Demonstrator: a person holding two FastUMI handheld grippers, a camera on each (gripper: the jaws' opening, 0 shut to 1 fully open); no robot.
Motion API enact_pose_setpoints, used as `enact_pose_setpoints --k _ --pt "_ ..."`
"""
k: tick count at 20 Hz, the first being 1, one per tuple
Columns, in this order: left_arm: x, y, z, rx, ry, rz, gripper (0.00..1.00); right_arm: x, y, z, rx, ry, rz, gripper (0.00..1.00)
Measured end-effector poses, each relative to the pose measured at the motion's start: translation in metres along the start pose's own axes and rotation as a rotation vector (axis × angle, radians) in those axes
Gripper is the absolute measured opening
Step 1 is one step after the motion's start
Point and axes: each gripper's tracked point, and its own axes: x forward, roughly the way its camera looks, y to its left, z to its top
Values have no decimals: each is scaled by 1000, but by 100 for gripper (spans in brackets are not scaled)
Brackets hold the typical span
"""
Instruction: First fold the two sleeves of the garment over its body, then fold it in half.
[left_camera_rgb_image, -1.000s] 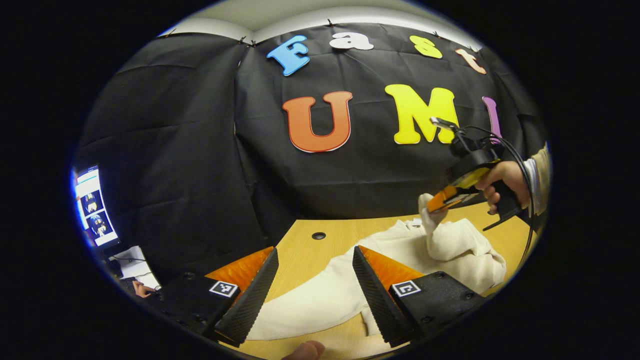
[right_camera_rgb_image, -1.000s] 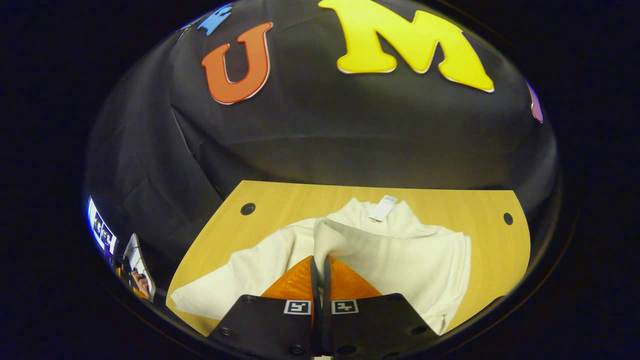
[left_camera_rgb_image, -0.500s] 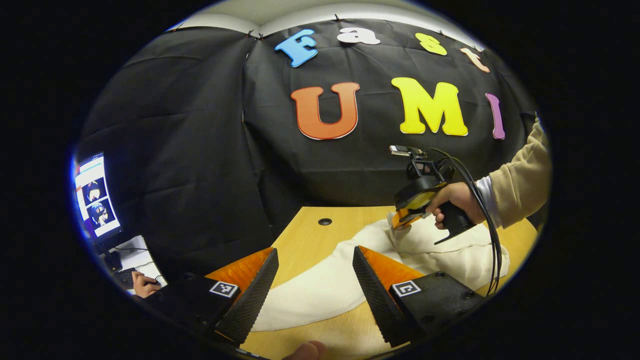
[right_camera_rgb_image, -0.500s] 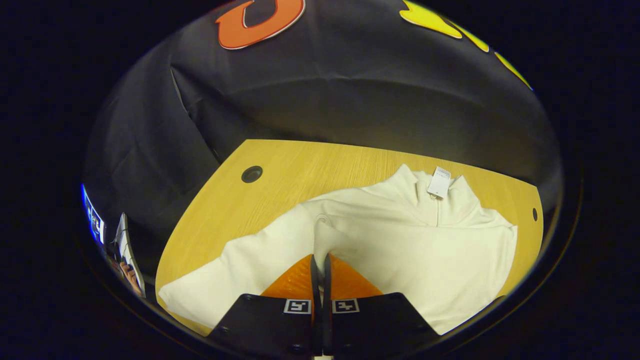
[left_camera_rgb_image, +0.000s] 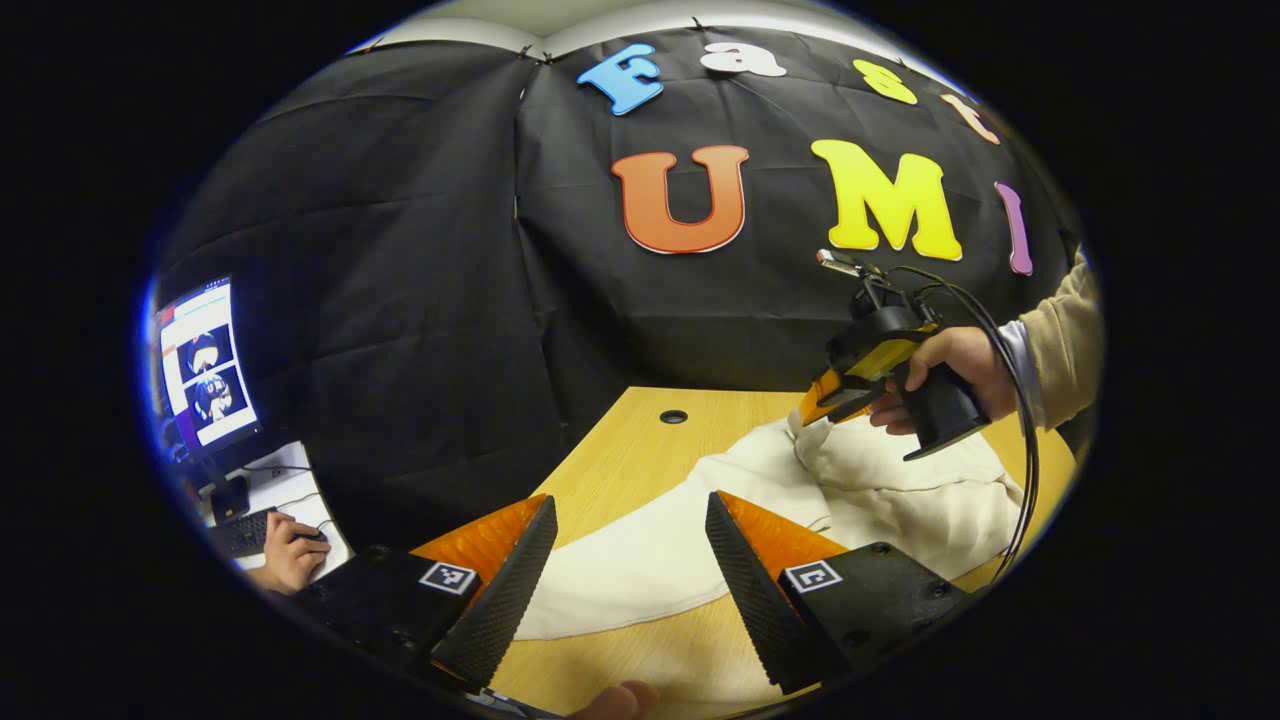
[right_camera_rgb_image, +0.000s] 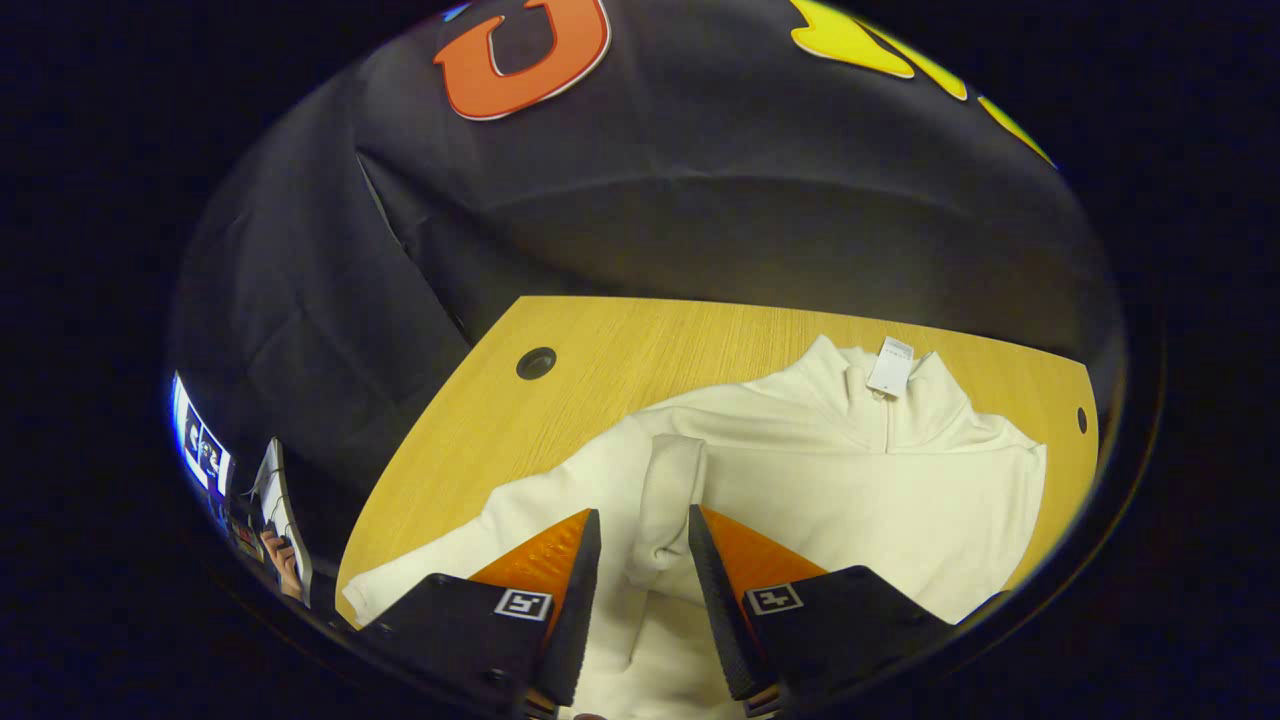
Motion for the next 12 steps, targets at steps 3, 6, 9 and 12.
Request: enact_pose_setpoints --k 3,6,9,12 --pt "-2 9 -21 -5 45 39 96 -45 -5 10 11 -58 45 80" --pt "-3 24 -37 -38 82 97 96 -93 -30 10 -20 -88 36 96" --pt "-6 46 -54 -75 125 190 96 -143 -56 -4 -86 -129 46 93" --pt "-7 72 -80 -134 187 284 96 -183 -87 -43 -76 -115 53 94"
